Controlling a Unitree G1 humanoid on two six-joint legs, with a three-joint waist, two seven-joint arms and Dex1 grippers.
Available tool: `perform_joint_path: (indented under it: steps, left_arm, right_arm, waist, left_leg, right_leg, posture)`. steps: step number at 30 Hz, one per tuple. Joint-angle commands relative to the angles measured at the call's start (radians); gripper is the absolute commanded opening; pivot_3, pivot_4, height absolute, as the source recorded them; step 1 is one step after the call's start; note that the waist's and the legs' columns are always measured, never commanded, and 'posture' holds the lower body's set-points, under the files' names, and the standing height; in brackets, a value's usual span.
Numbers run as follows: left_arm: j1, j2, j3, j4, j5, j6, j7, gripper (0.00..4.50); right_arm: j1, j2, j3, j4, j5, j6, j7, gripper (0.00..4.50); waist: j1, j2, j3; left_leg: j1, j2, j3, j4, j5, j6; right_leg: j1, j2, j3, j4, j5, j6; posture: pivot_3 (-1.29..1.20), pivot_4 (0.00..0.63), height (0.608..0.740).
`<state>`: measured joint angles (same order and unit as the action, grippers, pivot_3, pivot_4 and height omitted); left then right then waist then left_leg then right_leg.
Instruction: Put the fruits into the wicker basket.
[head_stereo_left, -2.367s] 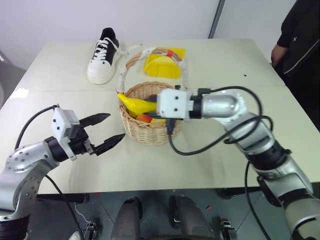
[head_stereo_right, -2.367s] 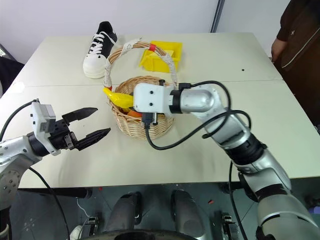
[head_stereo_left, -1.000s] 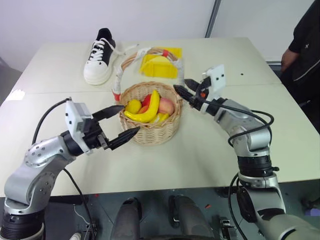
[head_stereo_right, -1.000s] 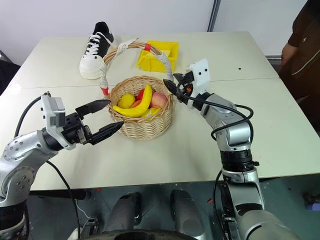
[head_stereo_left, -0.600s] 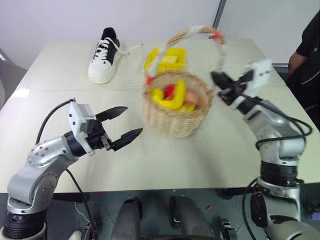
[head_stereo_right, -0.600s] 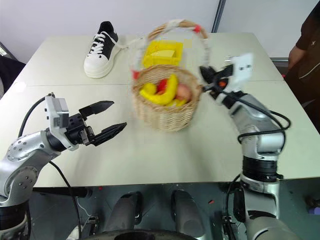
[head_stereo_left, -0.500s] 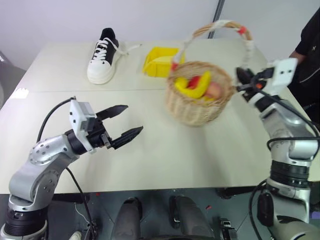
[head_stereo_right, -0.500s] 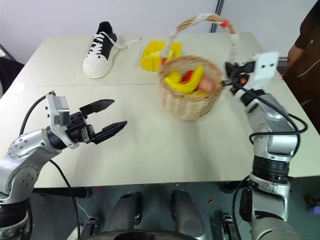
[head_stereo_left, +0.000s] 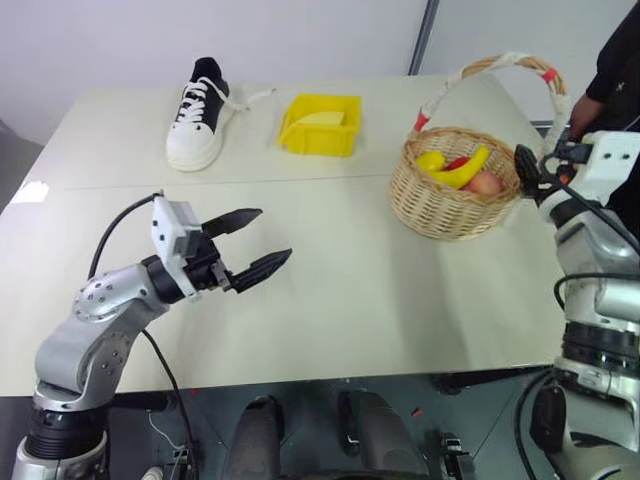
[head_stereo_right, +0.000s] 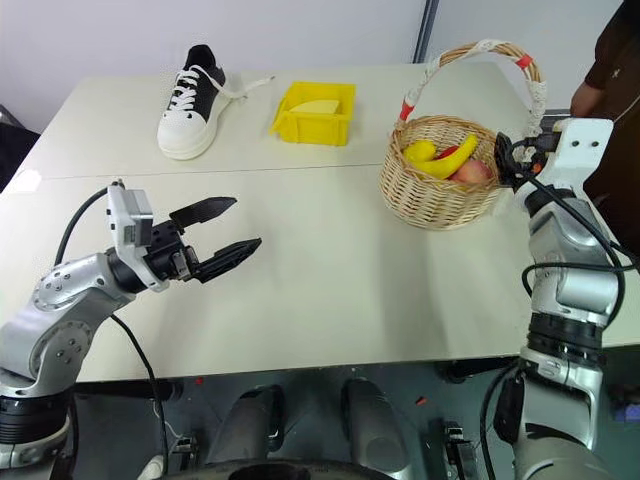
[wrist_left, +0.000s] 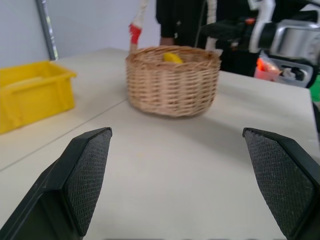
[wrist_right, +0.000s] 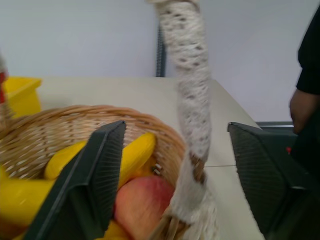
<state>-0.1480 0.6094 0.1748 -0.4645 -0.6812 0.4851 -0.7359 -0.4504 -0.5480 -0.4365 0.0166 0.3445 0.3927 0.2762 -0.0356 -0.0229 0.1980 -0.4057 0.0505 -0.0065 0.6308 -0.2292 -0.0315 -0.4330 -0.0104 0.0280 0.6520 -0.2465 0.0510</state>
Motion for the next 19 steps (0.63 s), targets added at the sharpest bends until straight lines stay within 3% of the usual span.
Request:
perform_joint_path:
  steps: [1,5,9,13,19]
  left_arm:
    - [0.024,0.014,0.048,0.027,0.042,-0.026,0.027,4.50]
    - [0.100,0.034,0.124,0.097,0.091,-0.058,0.039,4.50]
    - [0.155,0.038,0.159,0.132,0.112,-0.075,0.039,4.50]
    - [0.208,0.014,0.183,0.153,0.126,-0.090,0.065,4.50]
    - [0.289,-0.022,0.200,0.139,0.125,-0.102,0.080,4.50]
  right_arm:
    - [0.072,-0.037,-0.062,-0.102,0.063,-0.025,0.080,3.14]
    - [0.314,-0.091,0.008,-0.263,0.149,-0.094,0.402,3.14]
    - [0.407,-0.133,0.146,-0.403,0.206,-0.026,0.547,3.14]
    - [0.405,-0.133,0.278,-0.384,0.121,-0.057,0.572,3.14]
    - [0.359,-0.115,0.359,-0.308,0.048,-0.117,0.573,3.14]
  waist:
    - [0.000,0.000,0.000]
    - [-0.001,0.000,0.000]
    - [-0.014,0.001,0.000]
    - [-0.008,0.000,-0.001]
    - [-0.001,-0.001,-0.001]
  left_leg:
    - [0.000,0.000,0.000,0.000,0.000,0.000]
    - [0.002,0.000,0.000,-0.001,-0.001,0.002]
    - [0.005,0.001,0.001,0.000,-0.002,0.003]
    - [0.013,0.001,0.001,-0.001,-0.002,0.003]
    - [0.009,0.000,0.003,0.000,-0.002,0.002]
  right_leg:
    - [0.000,0.000,0.000,0.000,0.000,0.000]
    - [0.001,0.000,0.000,0.000,-0.001,0.001]
    - [0.003,0.000,0.000,0.000,-0.004,0.000]
    - [0.010,0.000,0.001,-0.001,-0.004,-0.002]
    - [0.009,-0.003,0.001,-0.005,-0.004,-0.002]
  posture:
    - [0.00,0.150,0.740]
    - [0.00,0.150,0.740]
    - [0.00,0.150,0.740]
    - [0.00,0.150,0.740]
    - [0.00,0.150,0.740]
